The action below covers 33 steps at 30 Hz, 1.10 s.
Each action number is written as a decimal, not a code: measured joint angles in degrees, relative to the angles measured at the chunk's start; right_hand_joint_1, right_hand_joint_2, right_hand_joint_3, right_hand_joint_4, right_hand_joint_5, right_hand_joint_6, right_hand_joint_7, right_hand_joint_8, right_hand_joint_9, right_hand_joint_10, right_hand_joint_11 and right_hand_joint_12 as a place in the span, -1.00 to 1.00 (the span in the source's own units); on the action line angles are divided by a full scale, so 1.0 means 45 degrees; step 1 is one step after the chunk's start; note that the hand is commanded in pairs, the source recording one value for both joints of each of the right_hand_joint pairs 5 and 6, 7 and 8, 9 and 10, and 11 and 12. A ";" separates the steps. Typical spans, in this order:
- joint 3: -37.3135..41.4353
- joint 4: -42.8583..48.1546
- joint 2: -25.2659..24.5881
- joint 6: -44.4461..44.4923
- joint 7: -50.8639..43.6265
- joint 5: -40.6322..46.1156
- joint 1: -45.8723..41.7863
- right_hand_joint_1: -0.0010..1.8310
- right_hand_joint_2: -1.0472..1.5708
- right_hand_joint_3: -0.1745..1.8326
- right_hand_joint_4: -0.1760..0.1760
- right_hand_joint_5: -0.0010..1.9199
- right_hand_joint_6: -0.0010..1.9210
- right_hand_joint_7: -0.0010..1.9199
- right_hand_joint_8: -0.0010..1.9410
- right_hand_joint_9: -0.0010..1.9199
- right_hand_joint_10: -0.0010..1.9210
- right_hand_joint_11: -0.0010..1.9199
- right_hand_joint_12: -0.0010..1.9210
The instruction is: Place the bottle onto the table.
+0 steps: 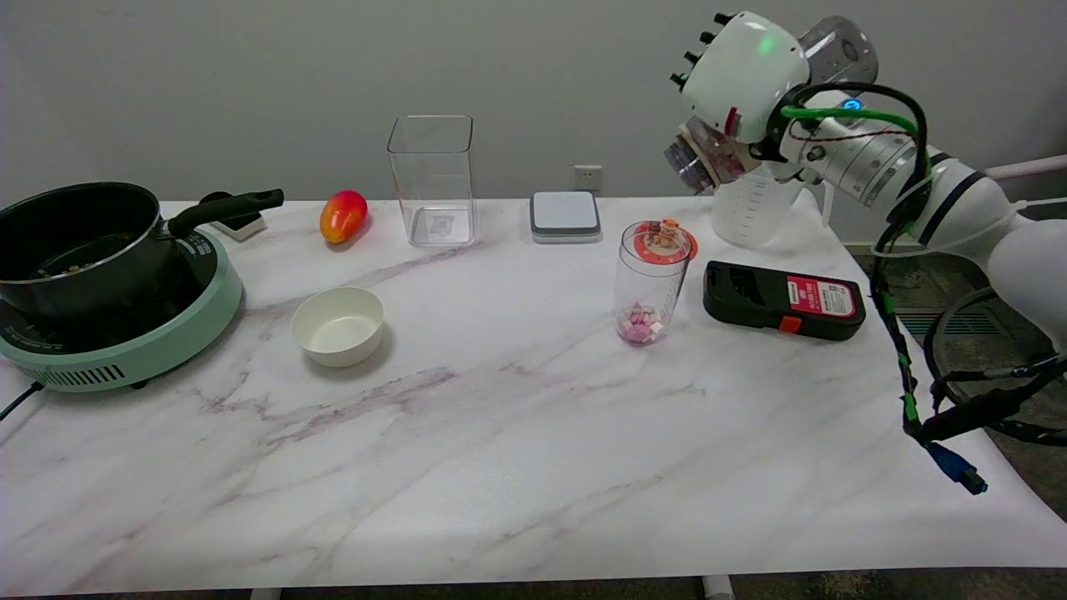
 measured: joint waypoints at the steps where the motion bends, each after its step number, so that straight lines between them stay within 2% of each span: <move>1: 0.0138 0.0018 0.0000 0.0065 0.0050 0.0045 -0.0081 0.58 0.60 -0.37 0.00 0.73 0.73 0.81 0.79 0.44 0.44 0.30 0.30; 11: 0.1489 0.0178 -0.0122 0.1557 0.0532 0.1537 -0.1132 0.56 0.68 -0.43 0.00 0.74 0.74 0.84 0.82 0.49 0.49 0.32 0.32; 19: 0.1983 0.0320 -0.0397 0.3258 0.1661 0.3167 -0.1911 0.61 0.64 -0.42 0.00 0.72 0.71 0.83 0.81 0.49 0.49 0.32 0.32; 27: 0.1621 0.0407 -0.0783 0.4422 0.3933 0.4095 -0.1867 0.60 0.66 -0.44 0.00 0.71 0.71 0.83 0.81 0.51 0.51 0.33 0.33; 33: 0.0370 0.0440 -0.1047 0.5281 0.5917 0.4513 -0.0842 0.62 0.61 -0.40 0.00 0.66 0.66 0.81 0.79 0.49 0.49 0.32 0.32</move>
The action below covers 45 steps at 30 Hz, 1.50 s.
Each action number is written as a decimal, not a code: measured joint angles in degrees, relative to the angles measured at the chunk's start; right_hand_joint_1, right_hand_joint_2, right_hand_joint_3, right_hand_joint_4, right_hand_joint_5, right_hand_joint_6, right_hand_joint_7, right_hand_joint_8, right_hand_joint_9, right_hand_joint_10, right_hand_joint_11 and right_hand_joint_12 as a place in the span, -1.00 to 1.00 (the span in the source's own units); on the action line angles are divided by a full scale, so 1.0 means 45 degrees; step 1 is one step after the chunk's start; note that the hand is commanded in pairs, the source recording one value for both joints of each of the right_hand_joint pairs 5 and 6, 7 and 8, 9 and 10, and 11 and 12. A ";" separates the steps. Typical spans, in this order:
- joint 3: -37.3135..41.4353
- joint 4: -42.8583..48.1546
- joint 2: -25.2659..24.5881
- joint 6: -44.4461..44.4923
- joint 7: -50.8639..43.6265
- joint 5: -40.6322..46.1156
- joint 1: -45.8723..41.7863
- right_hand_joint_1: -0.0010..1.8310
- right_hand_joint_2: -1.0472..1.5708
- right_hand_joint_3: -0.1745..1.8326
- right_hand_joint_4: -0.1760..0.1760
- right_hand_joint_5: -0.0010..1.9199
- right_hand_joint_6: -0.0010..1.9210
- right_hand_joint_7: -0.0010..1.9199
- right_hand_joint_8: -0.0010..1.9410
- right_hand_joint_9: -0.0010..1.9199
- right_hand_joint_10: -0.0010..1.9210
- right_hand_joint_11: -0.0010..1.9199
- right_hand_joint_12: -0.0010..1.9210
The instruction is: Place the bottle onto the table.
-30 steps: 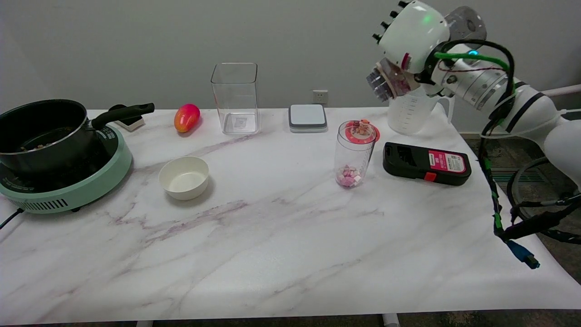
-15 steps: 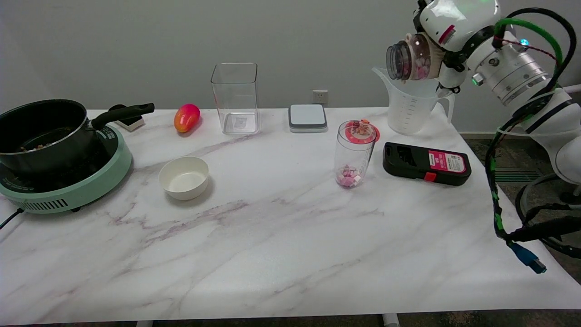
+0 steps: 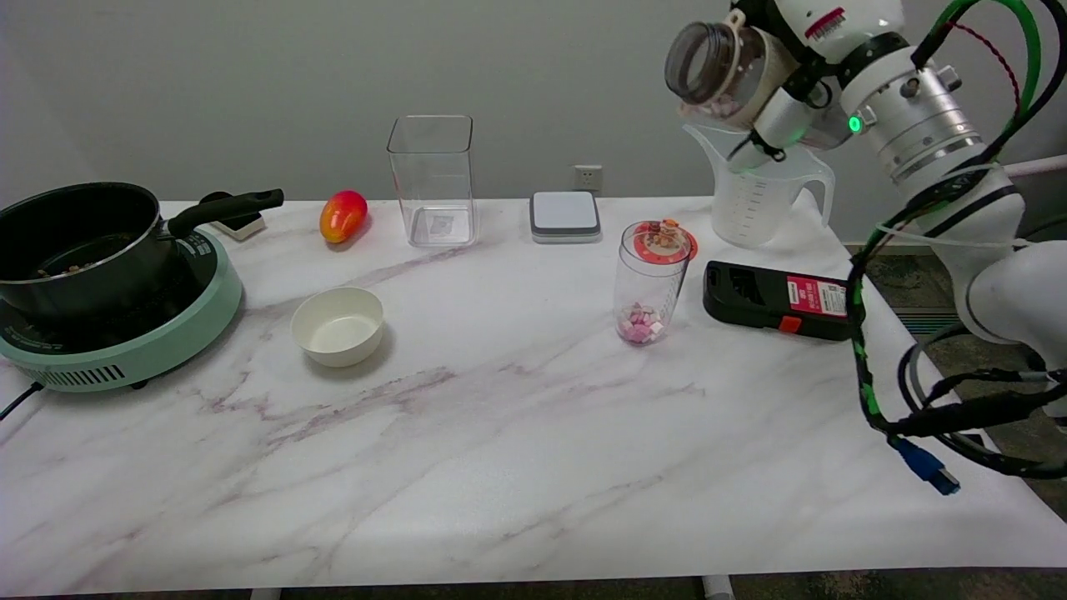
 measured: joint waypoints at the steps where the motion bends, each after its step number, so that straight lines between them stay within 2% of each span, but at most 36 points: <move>1: -0.0265 0.0001 -0.0039 0.0167 0.0329 0.0053 0.0243 0.63 0.59 -0.38 0.00 0.65 0.65 0.81 0.79 0.48 0.48 0.32 0.31; 9: -0.1587 0.0024 -0.0246 0.1081 0.2087 0.0113 0.1312 0.68 0.53 -0.27 0.00 0.60 0.60 0.79 0.77 0.48 0.48 0.29 0.29; 16: -0.2139 0.0040 -0.0407 0.2106 0.3901 -0.1407 0.1059 0.72 0.48 -0.16 0.00 0.58 0.58 0.79 0.77 0.48 0.48 0.30 0.30; 21: -0.2525 0.0033 -0.0566 0.3493 0.5366 -0.2961 0.0315 0.74 0.47 -0.15 0.00 0.59 0.59 0.79 0.77 0.49 0.49 0.30 0.30; 30: -0.3287 -0.0031 -0.0987 0.6388 0.7077 -0.4774 -0.1532 0.72 0.55 -0.24 0.00 0.62 0.62 0.82 0.80 0.52 0.52 0.33 0.33; 45: -0.5338 -0.0066 -0.1970 1.0897 0.8163 -0.6181 -0.3579 0.72 0.56 -0.24 0.00 0.63 0.63 0.82 0.80 0.53 0.53 0.33 0.33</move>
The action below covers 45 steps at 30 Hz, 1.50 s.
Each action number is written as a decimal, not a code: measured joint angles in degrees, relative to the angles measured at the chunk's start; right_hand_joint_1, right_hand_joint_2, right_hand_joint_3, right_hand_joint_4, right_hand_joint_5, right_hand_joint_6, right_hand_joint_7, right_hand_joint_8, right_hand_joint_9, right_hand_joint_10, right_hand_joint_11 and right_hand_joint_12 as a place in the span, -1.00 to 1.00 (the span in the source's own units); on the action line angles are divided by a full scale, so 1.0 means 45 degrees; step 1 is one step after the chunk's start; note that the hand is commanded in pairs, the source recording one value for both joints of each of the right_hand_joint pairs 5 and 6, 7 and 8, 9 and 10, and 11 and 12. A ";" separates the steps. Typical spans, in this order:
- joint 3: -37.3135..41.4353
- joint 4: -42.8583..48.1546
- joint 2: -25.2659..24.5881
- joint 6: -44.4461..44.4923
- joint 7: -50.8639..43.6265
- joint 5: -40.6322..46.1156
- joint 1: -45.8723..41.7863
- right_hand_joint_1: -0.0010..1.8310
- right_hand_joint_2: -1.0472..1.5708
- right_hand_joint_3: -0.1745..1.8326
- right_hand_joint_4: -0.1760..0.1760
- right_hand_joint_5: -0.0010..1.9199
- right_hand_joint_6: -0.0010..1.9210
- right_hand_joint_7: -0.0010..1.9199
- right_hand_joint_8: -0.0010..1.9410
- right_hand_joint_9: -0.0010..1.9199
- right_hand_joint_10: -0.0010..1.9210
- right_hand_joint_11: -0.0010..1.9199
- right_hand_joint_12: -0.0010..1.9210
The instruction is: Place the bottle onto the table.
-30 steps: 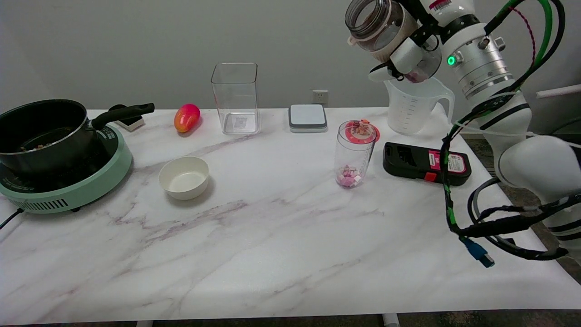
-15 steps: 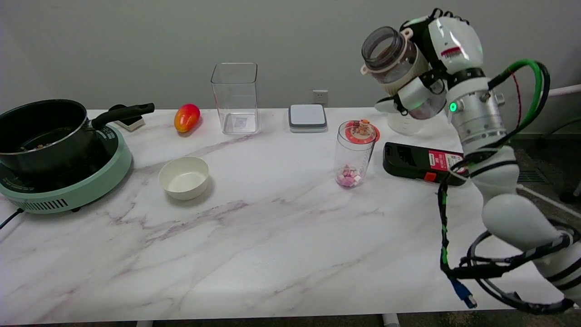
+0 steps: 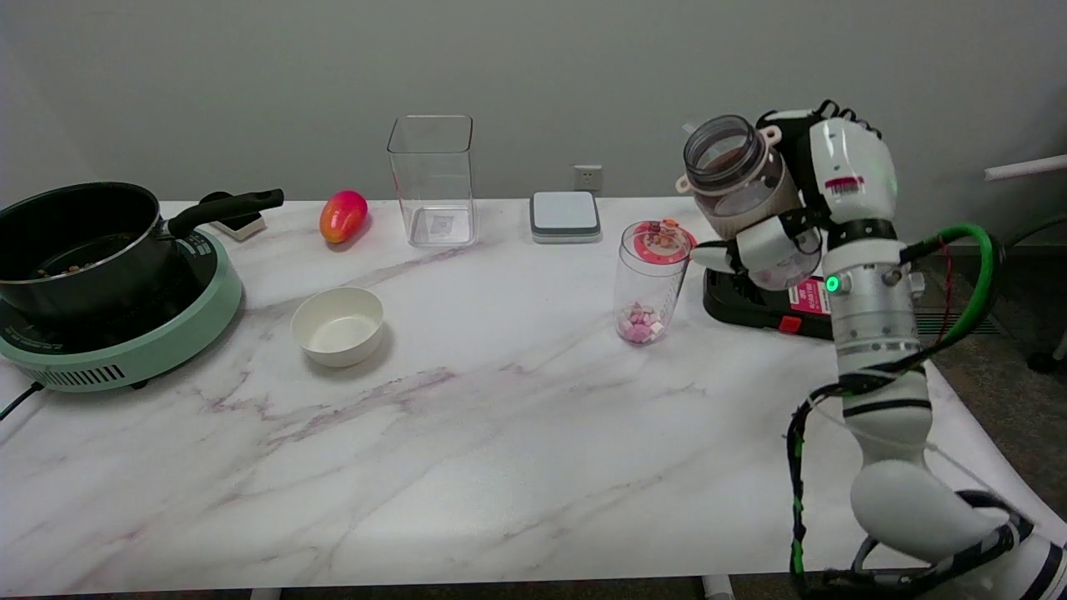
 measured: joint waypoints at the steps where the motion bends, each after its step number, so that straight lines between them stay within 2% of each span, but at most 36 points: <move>1: -0.0146 0.0000 -0.0095 0.0221 0.0077 -0.0074 -0.0097 0.71 0.59 -0.27 0.00 0.65 0.64 0.83 0.81 0.54 0.54 0.34 0.34; 5: -0.0721 -0.0008 -0.0547 0.1029 0.0495 -0.0349 -0.0456 0.64 0.69 -0.42 0.00 0.70 0.70 0.86 0.84 0.57 0.57 0.37 0.36; 14: -0.1794 -0.0135 -0.1539 0.2072 0.1759 -0.0722 -0.1092 0.55 0.81 -0.55 0.00 0.77 0.77 0.88 0.86 0.59 0.59 0.38 0.38; 28: -0.3229 -0.0322 -0.2280 0.2240 0.4031 -0.0969 -0.1549 0.43 0.92 -0.60 0.00 0.83 0.83 0.91 0.89 0.62 0.62 0.41 0.41; 45: -0.3966 -0.0665 -0.2622 0.0723 0.5820 -0.0971 -0.0908 0.42 0.91 -0.59 0.00 0.71 0.71 0.91 0.89 0.61 0.61 0.40 0.40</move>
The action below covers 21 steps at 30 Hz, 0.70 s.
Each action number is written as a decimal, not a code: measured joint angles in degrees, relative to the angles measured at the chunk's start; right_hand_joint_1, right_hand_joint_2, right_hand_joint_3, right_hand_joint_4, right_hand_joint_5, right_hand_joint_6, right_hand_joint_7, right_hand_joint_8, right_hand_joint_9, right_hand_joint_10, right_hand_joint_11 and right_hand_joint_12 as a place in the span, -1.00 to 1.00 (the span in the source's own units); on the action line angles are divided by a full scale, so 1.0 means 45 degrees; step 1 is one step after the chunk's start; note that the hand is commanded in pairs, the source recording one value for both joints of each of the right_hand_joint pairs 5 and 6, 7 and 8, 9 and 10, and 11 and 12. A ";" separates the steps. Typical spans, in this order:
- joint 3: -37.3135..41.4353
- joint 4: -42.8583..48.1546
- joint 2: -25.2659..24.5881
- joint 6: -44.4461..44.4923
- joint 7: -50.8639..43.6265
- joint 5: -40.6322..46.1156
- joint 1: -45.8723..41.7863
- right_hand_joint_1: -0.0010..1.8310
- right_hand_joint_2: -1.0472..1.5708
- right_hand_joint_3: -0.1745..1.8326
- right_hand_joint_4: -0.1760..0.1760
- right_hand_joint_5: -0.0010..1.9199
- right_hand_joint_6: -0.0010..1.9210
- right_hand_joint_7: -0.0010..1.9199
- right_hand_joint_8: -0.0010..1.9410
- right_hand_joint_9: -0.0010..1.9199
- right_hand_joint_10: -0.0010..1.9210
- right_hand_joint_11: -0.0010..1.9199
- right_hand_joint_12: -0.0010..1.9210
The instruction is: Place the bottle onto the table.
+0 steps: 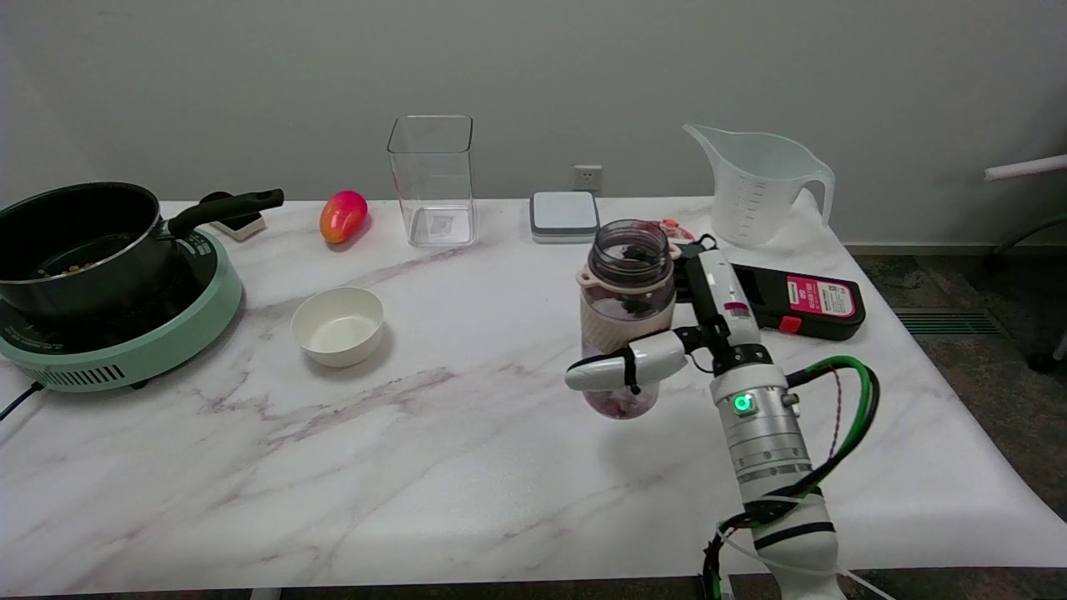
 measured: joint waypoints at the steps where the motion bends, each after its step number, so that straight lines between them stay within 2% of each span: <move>1: -0.0011 -0.0056 -0.0014 -0.0144 0.0072 0.0042 0.0115 0.42 0.91 -0.58 0.00 0.70 0.70 0.91 0.88 0.61 0.61 0.40 0.40; 13: 0.0055 -0.0536 -0.0169 -0.2381 0.0449 0.1040 0.1613 0.42 0.89 -0.55 0.00 0.67 0.67 0.90 0.88 0.60 0.60 0.40 0.40; 21: 0.0107 -0.0620 -0.0359 -0.3556 -0.0825 0.2398 0.2353 0.41 0.89 -0.57 0.00 0.67 0.67 0.89 0.87 0.59 0.59 0.40 0.40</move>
